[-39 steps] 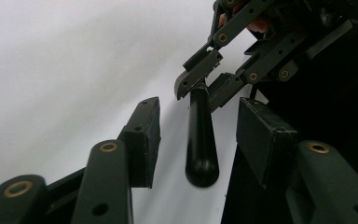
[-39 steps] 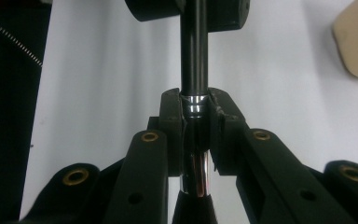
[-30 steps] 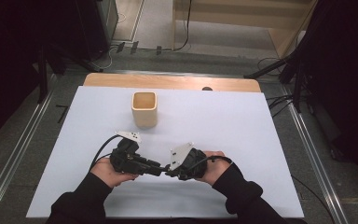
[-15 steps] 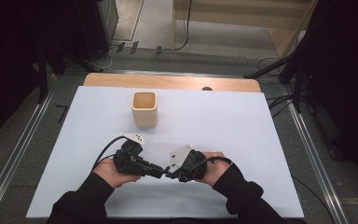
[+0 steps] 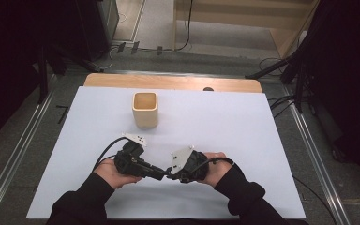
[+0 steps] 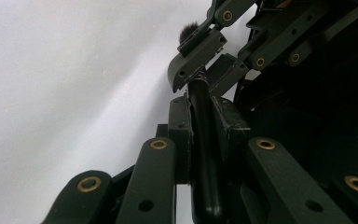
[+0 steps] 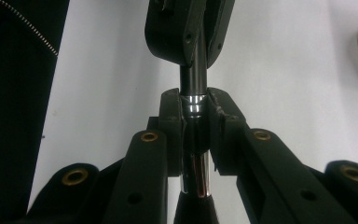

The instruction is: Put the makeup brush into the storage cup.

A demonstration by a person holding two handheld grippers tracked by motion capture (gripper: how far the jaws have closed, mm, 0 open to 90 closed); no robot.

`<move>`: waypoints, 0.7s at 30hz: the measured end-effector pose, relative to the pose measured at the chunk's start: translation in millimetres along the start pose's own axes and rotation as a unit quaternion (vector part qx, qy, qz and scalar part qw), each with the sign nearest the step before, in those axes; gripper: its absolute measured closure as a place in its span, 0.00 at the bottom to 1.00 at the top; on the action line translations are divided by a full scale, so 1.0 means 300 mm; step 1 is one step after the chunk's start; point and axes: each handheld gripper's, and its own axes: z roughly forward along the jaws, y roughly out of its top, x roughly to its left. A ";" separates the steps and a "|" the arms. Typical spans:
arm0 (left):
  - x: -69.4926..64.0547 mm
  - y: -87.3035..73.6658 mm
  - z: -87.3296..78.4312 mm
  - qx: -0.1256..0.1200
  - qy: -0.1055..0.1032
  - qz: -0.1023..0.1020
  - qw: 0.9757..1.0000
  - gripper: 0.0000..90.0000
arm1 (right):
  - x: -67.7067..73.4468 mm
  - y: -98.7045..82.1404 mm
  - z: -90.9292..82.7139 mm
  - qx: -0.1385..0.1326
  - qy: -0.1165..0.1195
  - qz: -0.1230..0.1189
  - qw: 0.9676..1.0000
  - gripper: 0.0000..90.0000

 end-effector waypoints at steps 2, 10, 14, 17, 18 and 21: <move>-0.001 0.002 -0.002 -0.001 0.000 0.001 1.000 0.88 | -0.002 -0.001 -0.002 -0.004 -0.001 -0.001 1.000 0.87; 0.022 -0.011 -0.028 -0.037 0.010 -0.018 0.999 0.88 | -0.016 -0.023 -0.049 -0.042 -0.031 0.060 0.997 0.56; 0.043 -0.024 -0.059 -0.082 0.020 -0.037 0.996 0.88 | -0.016 -0.053 -0.114 -0.087 -0.065 0.117 0.987 0.55; 0.050 -0.031 -0.074 -0.120 0.017 -0.048 0.991 0.88 | -0.002 -0.072 -0.143 -0.116 -0.076 0.147 0.979 0.60; 0.049 -0.033 -0.076 -0.130 0.020 -0.048 0.990 0.88 | 0.006 -0.080 -0.148 -0.127 -0.078 0.159 0.976 0.60; 0.045 -0.040 -0.085 -0.170 0.017 -0.048 0.984 0.88 | 0.021 -0.096 -0.148 -0.154 -0.075 0.187 0.967 0.61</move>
